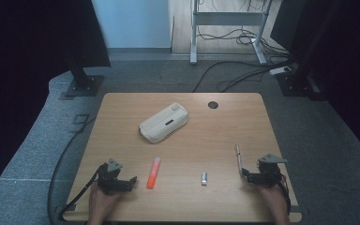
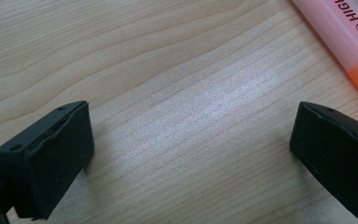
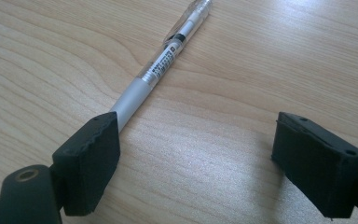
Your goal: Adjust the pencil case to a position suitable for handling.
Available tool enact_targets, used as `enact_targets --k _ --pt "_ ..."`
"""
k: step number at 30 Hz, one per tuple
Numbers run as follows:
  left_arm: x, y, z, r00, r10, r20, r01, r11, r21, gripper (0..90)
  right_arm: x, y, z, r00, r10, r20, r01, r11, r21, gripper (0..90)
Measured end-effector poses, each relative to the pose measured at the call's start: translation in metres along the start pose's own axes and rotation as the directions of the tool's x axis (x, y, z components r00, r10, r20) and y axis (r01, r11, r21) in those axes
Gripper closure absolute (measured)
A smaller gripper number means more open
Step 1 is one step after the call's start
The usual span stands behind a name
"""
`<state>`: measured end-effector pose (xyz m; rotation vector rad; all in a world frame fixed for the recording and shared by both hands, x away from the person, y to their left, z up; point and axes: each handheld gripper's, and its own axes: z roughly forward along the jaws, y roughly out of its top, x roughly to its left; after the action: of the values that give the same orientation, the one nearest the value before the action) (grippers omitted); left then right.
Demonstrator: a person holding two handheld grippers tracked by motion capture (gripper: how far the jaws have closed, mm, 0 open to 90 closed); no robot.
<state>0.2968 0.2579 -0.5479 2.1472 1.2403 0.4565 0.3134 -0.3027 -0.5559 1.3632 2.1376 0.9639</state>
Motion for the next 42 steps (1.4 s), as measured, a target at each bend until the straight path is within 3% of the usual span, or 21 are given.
enact_targets --k 6,8,19,23,27,30,35,42 --pt "0.000 0.000 -0.001 0.9997 0.019 0.016 -0.019 0.9998 -0.007 0.4 0.000 0.000 0.000 1.0000 -0.001 -0.001 0.001 1.000 -0.001 14.8" --pt "0.000 -0.001 -0.001 0.9990 0.032 0.029 -0.032 0.9993 -0.017 5.4 0.000 0.000 0.000 1.0000 -0.001 -0.001 0.001 1.000 -0.001 14.8" --pt "0.001 0.004 0.004 0.9983 0.044 0.039 -0.043 0.9990 -0.006 0.9 0.000 0.000 0.000 1.0000 -0.001 -0.001 0.001 1.000 -0.001 14.9" --pt "0.002 0.005 0.003 0.9979 0.049 0.043 -0.049 0.9988 -0.008 3.1 0.000 0.000 0.000 1.0000 -0.002 -0.001 0.002 1.000 -0.001 15.0" --pt "0.006 0.008 0.003 0.9985 0.033 0.045 -0.033 0.9994 -0.006 4.9 0.000 0.000 0.000 1.0000 -0.002 -0.001 0.002 1.000 -0.001 15.1" --pt "0.009 0.011 0.000 0.9973 0.017 0.071 -0.014 0.9991 -0.040 6.3 0.000 0.000 0.000 1.0000 -0.002 -0.002 0.002 1.000 -0.001 15.3" --pt "0.013 0.013 -0.003 0.9972 0.009 0.074 -0.005 0.9986 -0.053 7.0 0.000 0.000 0.000 1.0000 -0.003 -0.003 0.003 1.000 -0.002 15.6" --pt "0.012 0.028 -0.001 0.9964 0.068 0.051 -0.066 0.9970 -0.039 7.3 0.001 0.000 0.000 1.0000 -0.001 -0.001 0.001 1.000 -0.003 15.7"
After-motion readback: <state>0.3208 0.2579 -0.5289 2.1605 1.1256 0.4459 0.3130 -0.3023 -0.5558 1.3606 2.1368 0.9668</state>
